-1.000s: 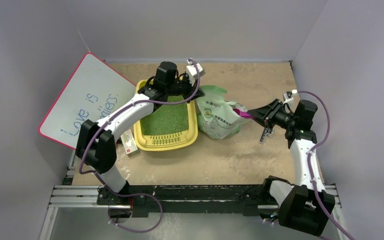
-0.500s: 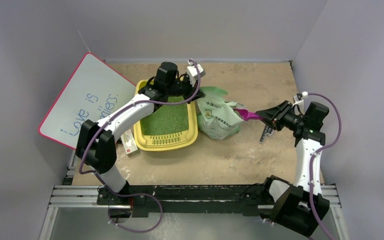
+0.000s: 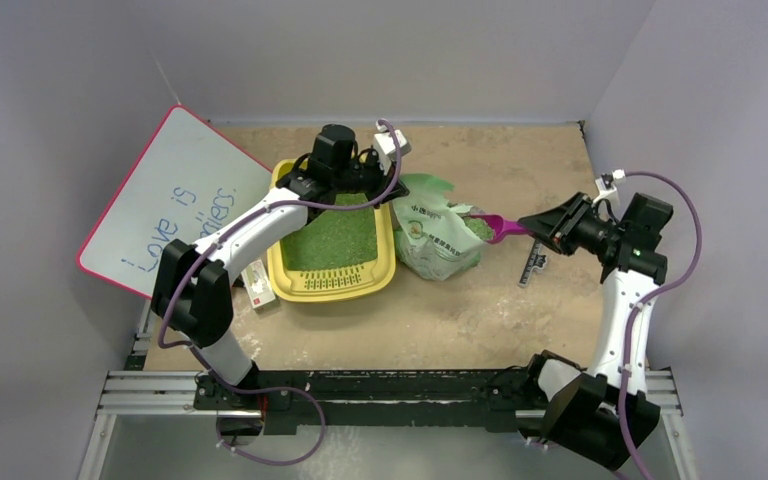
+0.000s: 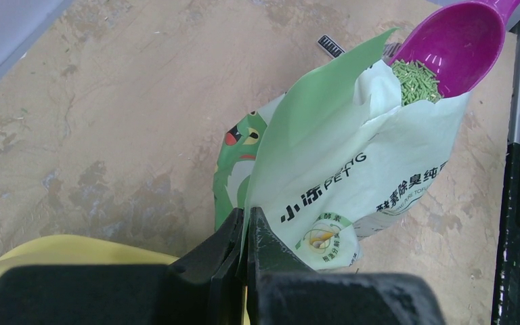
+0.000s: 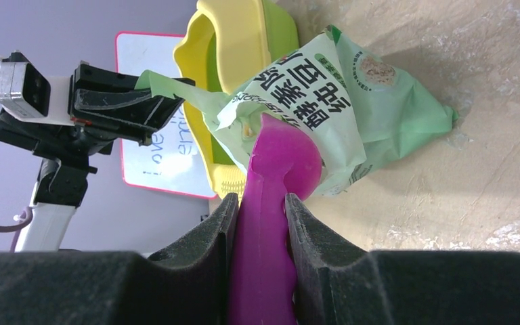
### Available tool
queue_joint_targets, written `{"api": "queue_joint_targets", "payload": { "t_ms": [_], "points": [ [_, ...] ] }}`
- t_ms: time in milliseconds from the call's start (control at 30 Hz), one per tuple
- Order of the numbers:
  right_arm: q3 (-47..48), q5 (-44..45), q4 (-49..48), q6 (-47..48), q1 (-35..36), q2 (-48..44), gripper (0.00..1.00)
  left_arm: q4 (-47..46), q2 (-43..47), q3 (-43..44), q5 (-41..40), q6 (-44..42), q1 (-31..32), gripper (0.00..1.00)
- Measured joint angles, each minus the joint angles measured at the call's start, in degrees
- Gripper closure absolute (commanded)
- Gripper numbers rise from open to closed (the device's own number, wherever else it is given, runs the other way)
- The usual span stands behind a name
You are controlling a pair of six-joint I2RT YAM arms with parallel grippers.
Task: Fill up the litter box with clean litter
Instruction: 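Scoop the cat litter from the cat litter bag.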
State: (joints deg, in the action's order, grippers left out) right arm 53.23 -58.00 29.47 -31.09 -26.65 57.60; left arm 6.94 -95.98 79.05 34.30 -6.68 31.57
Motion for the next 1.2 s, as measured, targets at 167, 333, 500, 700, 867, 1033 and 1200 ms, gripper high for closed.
{"api": "queue_joint_targets", "payload": {
  "t_ms": [167, 333, 500, 700, 867, 1033, 1200],
  "points": [
    [-0.6, -1.3, -1.1, -1.4, -0.4, 0.0, 1.0, 0.0, 0.0, 0.0, 0.0, 0.0, 0.0, 1.0],
    [-5.0, -0.7, -6.2, -5.4, 0.5, -1.5, 1.0, 0.0, 0.0, 0.0, 0.0, 0.0, 0.0, 1.0],
    [-3.7, 0.5, -3.1, -3.3, 1.1, -1.3, 1.0, 0.0, 0.0, 0.0, 0.3, 0.1, 0.0, 1.0],
    [-5.0, -3.8, -7.7, -7.0, 0.3, -0.5, 1.0, 0.0, 0.0, 0.0, 0.2, 0.0, 0.0, 1.0],
    [-15.0, -8.9, -22.7, -20.8, -1.4, -1.5, 1.0, 0.1, 0.0, 0.0, 0.2, 0.0, 0.0, 1.0],
    [-18.4, -10.6, -30.0, -28.3, -3.6, -2.6, 1.0, 0.1, 0.0, 0.0, 0.2, 0.0, 0.0, 1.0],
    [-24.1, -10.5, -41.9, -36.8, -3.8, -5.4, 1.0, 0.0, 0.0, 0.0, 0.3, 0.1, 0.0, 1.0]
  ]
}}
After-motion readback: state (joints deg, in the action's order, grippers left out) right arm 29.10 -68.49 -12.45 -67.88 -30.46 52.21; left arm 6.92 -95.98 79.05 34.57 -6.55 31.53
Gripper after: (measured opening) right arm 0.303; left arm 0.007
